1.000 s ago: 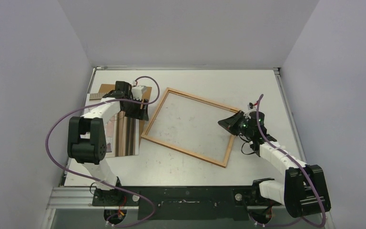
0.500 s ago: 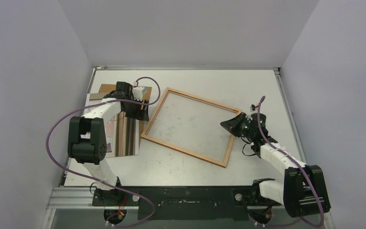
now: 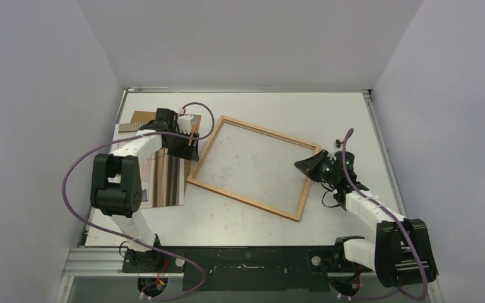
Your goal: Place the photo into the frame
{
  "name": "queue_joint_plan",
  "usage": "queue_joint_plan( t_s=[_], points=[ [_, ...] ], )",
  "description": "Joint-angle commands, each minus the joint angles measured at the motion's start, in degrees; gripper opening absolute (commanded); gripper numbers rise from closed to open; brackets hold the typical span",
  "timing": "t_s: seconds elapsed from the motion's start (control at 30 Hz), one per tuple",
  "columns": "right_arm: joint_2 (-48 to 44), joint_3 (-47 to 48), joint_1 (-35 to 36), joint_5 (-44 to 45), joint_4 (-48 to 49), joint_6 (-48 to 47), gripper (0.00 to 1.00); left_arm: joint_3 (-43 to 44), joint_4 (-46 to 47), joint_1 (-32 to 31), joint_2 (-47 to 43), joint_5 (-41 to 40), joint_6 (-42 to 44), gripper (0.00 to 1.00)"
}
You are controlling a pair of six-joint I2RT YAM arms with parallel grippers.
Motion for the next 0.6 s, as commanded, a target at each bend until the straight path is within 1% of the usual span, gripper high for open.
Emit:
queue_joint_plan(
  t_s=[0.0,0.57],
  points=[
    [0.2,-0.5,-0.8,0.5,4.8,-1.0,0.05,0.6,2.2,-0.6,0.6,-0.5,0.5,0.61],
    [2.4,-0.3,-2.3,-2.6,3.5,-2.2,0.05,0.7,3.5,-3.2,1.3,-5.1,1.6,0.61]
  ],
)
